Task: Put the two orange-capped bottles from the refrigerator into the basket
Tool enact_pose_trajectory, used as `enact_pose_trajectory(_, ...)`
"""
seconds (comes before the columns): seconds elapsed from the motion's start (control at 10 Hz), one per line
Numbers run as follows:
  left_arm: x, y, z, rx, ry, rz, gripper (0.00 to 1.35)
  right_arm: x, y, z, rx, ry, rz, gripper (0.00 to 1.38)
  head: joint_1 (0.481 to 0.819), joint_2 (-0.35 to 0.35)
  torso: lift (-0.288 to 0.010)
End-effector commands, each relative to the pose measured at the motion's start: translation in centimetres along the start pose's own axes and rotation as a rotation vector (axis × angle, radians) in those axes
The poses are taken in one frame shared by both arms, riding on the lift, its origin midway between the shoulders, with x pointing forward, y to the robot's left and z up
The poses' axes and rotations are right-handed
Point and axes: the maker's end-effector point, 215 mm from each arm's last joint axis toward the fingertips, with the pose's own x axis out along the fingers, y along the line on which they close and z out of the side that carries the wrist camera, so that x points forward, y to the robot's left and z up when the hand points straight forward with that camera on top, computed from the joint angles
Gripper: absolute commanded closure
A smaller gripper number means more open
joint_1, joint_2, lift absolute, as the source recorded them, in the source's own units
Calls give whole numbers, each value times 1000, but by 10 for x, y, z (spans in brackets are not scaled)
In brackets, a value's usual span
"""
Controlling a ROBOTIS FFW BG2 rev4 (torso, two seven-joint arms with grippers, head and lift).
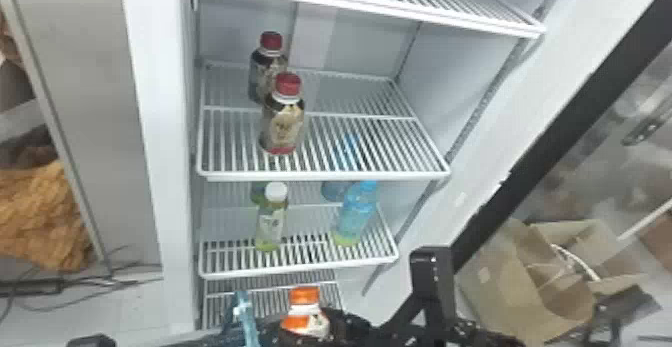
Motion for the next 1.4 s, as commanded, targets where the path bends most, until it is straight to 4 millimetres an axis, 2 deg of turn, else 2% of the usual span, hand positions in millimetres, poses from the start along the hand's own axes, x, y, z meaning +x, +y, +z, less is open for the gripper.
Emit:
enact_pose_trajectory(0.0, 0, 0, 0, 1, -1, 1, 1207, 0, 0, 6, -13, -19, 4, 364, 695, -350, -40)
enact_pose_trajectory(0.1, 0, 0, 0, -2, -2, 0, 1207, 0, 0, 12, -23, -39, 7, 180, 695, -350, -40)
enact_pose_trajectory(0.2, -1, 0, 0, -2, -1, 1, 1208, -2, 0, 23, -40, -72, 11, 79, 695, -350, -40)
enact_pose_trajectory(0.6, -1, 0, 0, -2, -1, 1, 1207, -8, -3, 46, -77, -168, -5, 110, 695, -350, -40)
enact_pose_trajectory(0.8, -1, 0, 0, -2, -1, 1, 1207, -17, -11, 63, -102, -248, -41, 110, 695, -350, -40)
enact_pose_trajectory(1.0, 0, 0, 0, 0, 1, 0, 1207, -41, -29, 95, -156, -408, -144, 114, 695, -350, -40)
enact_pose_trajectory(1.2, 0, 0, 0, 0, 1, 1, 1207, -55, -42, 110, -176, -546, -202, 114, 695, -350, -40)
enact_pose_trajectory(1.3, 0, 0, 0, 0, 1, 1, 1207, -70, -45, 120, -188, -637, -244, 116, 695, -350, -40)
